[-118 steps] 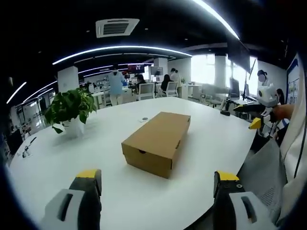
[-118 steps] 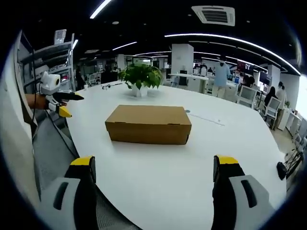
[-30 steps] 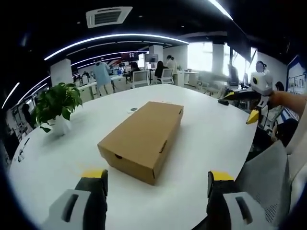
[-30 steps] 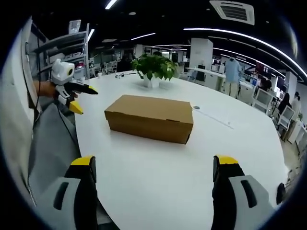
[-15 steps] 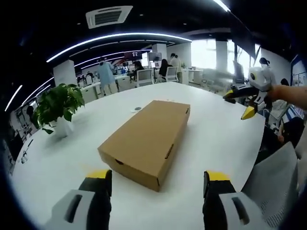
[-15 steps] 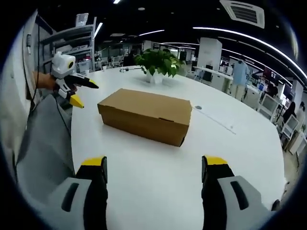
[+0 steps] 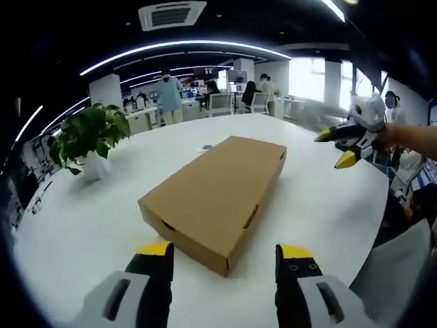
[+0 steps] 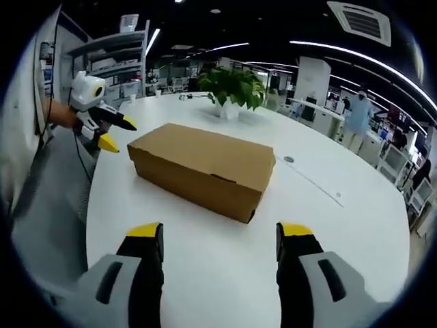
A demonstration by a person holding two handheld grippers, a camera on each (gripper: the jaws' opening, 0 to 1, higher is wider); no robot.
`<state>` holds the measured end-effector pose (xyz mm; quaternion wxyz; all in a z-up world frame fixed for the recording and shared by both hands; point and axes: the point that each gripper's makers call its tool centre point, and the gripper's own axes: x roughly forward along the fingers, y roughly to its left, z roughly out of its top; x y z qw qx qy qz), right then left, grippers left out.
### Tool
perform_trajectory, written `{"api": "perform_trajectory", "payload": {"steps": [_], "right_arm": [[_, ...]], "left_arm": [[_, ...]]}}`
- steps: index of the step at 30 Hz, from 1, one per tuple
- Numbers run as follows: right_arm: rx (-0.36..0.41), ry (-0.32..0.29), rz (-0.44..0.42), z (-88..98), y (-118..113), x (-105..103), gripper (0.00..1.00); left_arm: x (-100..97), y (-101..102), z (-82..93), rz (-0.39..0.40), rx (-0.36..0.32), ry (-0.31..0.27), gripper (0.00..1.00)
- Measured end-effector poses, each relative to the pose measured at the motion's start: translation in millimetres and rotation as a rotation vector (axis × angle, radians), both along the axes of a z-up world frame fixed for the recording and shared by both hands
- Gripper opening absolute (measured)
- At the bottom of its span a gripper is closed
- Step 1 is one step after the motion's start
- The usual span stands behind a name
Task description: Operate the shoe box by opening the lid, removing the specified soft item, and placing it in the target area until the item is outside and the box remains undamaged.
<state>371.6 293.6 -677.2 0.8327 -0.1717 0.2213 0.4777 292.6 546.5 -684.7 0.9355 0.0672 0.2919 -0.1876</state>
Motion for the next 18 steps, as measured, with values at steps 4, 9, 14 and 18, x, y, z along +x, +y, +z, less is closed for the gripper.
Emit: {"api": "perform_trajectory", "payload": {"steps": [4,9,14,18], "right_arm": [[-0.012,0.006,0.040,-7.3,7,9,0.59],[-0.013,0.011,0.063,-12.1,12,23,0.57],[-0.009,0.016,0.079,-16.0,19,37,0.57],[-0.003,0.022,0.102,-19.2,26,51,0.56]], "left_arm": [[3.7,-2,-7.5,0.025,0.010,0.010,0.62],[8.5,-2,-15.6,0.059,0.023,0.011,0.62],[12.6,0,-21.4,0.090,0.031,0.009,0.61],[16.8,1,-25.7,0.112,0.031,0.013,0.61]]}}
